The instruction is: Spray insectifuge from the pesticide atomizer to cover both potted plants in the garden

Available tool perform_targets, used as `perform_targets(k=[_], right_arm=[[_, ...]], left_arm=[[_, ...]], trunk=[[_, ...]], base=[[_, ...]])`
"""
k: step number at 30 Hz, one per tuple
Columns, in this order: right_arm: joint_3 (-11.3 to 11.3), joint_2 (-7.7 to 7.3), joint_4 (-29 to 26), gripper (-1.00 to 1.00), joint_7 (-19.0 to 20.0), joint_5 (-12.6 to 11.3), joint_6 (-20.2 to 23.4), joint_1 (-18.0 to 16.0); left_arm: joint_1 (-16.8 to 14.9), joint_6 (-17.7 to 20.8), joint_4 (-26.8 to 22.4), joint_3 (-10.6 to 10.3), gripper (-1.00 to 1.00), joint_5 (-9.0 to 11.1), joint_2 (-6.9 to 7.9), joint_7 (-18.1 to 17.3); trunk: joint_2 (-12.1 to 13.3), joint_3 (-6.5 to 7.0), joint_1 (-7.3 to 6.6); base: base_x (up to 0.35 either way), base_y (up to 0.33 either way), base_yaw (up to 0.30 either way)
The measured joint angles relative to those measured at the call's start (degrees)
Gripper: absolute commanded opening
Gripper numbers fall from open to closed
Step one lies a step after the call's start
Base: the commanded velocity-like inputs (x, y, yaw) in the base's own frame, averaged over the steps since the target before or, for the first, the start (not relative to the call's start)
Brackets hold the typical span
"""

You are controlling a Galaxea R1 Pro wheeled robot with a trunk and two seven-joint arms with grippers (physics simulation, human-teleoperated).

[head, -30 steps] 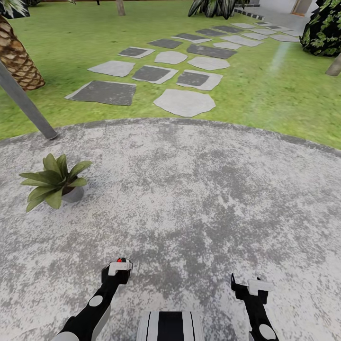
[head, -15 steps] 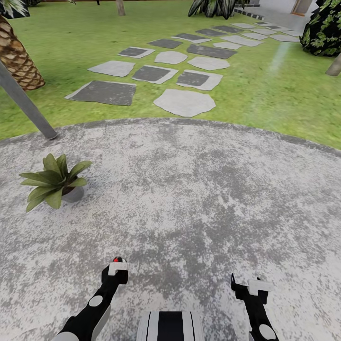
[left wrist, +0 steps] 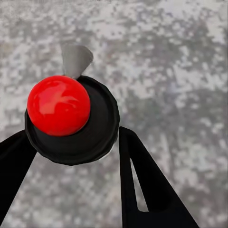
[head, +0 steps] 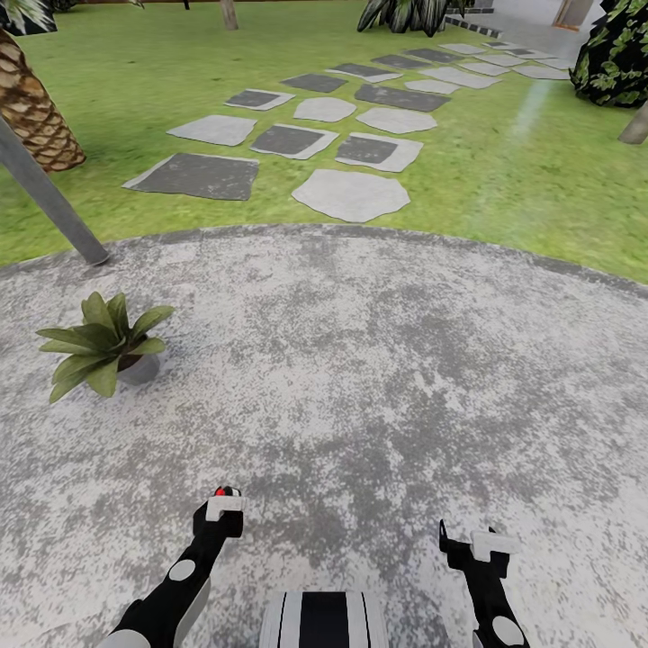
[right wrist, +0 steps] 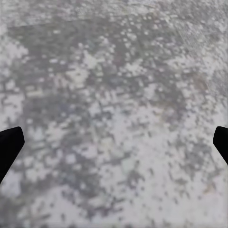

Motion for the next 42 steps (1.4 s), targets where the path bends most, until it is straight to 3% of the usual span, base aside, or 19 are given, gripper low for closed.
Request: perform_targets(k=[4,25,34,42], right_arm=[[0.00,0.00,0.08,1.00,0.00,0.00,0.00,0.00],[0.03,0.17,-0.06,1.00,0.00,0.00,0.00,-0.01],[0.11,0.59,-0.17,1.00,-0.04,-0.01,-0.06,-0.01],[0.09,0.77,0.37,1.00,-0.26,0.04,-0.03,-0.03]], left_arm=[[0.01,-0.01,-0.03,0.00,-1.00,0.00,0.00,0.00],[0.01,0.82,0.85,0.04,-1.00,0.00,0.08,0.00],[0.08,1.08,0.73,0.34,-1.00,0.12,0.78,0.15],[0.17,4.99,-0.15,0.30,-1.00,0.06,1.22,0.24]], trunk=[[0.00,0.00,0.00],[0.28,4.65,-0.54],[0.40,6.64,-0.78],[0.51,8.65,-0.98]], base=[[0.000,0.000,0.000],[0.000,0.000,0.000],[0.000,0.000,0.000],[0.000,0.000,0.000]])
